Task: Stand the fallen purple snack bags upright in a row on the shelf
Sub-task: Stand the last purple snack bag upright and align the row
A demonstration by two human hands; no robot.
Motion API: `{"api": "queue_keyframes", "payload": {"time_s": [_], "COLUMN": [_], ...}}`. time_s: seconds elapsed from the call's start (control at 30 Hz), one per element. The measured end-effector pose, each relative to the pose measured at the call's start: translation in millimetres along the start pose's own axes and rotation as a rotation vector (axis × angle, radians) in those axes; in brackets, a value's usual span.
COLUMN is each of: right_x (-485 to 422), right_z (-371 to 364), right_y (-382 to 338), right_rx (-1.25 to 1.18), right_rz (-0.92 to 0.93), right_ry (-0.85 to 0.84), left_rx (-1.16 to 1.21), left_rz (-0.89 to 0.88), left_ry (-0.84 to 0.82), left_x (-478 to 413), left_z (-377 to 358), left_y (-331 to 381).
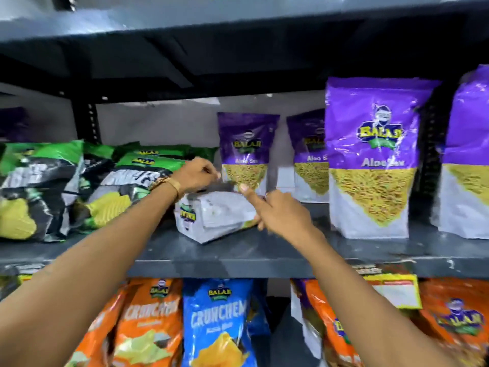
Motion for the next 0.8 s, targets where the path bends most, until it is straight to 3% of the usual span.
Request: {"api": "queue_keyframes", "payload": {"time_s": [0.1, 0.2, 0.27, 0.33, 0.43, 0.53, 0.63, 0.8], "right_x": [-2.7, -4.4, -5.0, -1.5, -0.8, -1.5, -7.3, -45.5], "right_z": [-69.9, -88.7, -90.1, -81.3, -64.9, -50.3, -47.8, -55.0], "right_y": [10.3, 11.7, 11.4, 11.6, 7.5, -2.8, -15.8, -4.4], "right_rx": [-0.101, -0.130, -0.182, -0.157, -0.064, -0.203, -0.406, -0.626], "right_rz": [-0.289, -0.326, -0.344, -0.342, -0.256, -0.182, -0.100, -0.118], "right_ry": [-0.360, -0.413, -0.380, -0.299, -0.146, -0.064, -0.133, -0.280], "left_rx": [0.014, 0.201, 0.324, 0.303, 0.238, 0.399, 0.666, 0.698], "left_rz": [0.149, 0.371, 0.415, 0.405, 0.355, 0.317, 0.233, 0.153], "left_ry": [-0.192, -0.412, -0.511, -0.394, -0.092, 0.055, 0.112, 0.188], "left_x": [-4.2, 15.0, 26.7, 29.4, 34.9, 57.2, 63.8, 37.7], "left_z": [-25.5, -58.1, -67.5, -55.3, -25.6, -13.1, -13.6, -21.2], "left_y": [-41.9, -62.2, -57.4, -58.5, -67.5, -65.1, -54.5, -45.5]}}
Point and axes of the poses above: each hand's wrist, its own x-axis away from the middle knuckle, its own z-axis out of the back of the hand, y = z × x, the point moved 10 cm from there along -x, towards the middle knuckle, and after that the axes turned 8 degrees about y, right-handed, at the moved point
